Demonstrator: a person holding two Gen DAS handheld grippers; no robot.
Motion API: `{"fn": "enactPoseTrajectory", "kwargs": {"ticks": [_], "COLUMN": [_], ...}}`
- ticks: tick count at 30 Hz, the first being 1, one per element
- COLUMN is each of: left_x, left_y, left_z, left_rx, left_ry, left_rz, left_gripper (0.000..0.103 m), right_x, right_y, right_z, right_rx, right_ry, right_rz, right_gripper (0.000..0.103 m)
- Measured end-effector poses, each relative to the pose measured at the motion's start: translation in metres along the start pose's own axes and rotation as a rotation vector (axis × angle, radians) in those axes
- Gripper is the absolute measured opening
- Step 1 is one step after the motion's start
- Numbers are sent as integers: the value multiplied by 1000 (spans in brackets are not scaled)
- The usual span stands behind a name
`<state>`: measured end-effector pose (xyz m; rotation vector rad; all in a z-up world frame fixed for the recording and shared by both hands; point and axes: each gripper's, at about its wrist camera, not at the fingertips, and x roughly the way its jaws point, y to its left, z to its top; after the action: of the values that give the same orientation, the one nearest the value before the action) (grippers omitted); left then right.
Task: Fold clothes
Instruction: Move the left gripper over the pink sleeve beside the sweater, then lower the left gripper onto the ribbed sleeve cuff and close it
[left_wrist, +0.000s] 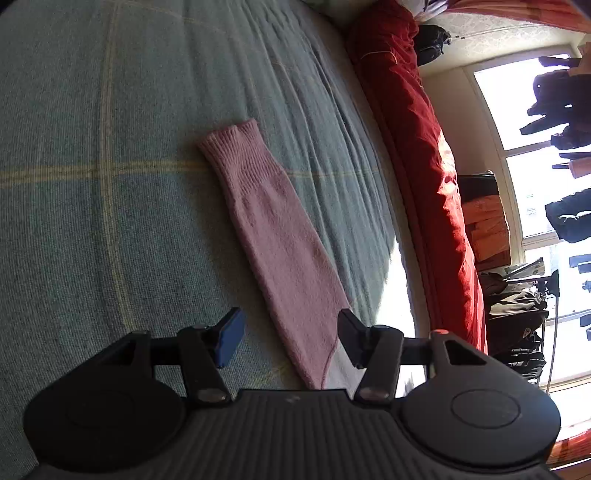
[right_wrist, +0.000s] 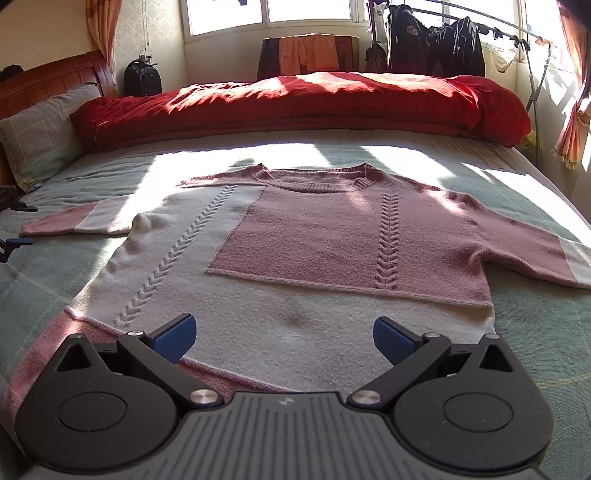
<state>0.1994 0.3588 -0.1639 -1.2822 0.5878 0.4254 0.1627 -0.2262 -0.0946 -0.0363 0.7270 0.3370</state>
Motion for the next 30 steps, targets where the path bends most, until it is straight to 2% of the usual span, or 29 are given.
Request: {"fn": "enactPoseTrajectory", "kwargs": {"ticks": [6, 16, 22, 25, 30], "left_x": [29, 51, 62, 60, 57], "left_y": [15, 14, 8, 7, 12], "left_z": [17, 39, 51, 47, 35], "left_rx": [-62, -102, -105, -95, -21], "left_ry": [-17, -57, -105, -120, -111], "left_rz": [5, -25, -28, -24, -31], "left_gripper": [45, 45, 45, 44, 39], "right_x": [12, 26, 30, 31, 31], "right_y": [13, 17, 19, 20, 20], "right_z": [6, 13, 12, 12, 12], "right_rx": [-33, -30, -37, -39, -35], "right_ry": [17, 33, 35, 38, 39], "right_rz": [11, 17, 10, 9, 14], "right_gripper": [103, 103, 103, 103, 103]}}
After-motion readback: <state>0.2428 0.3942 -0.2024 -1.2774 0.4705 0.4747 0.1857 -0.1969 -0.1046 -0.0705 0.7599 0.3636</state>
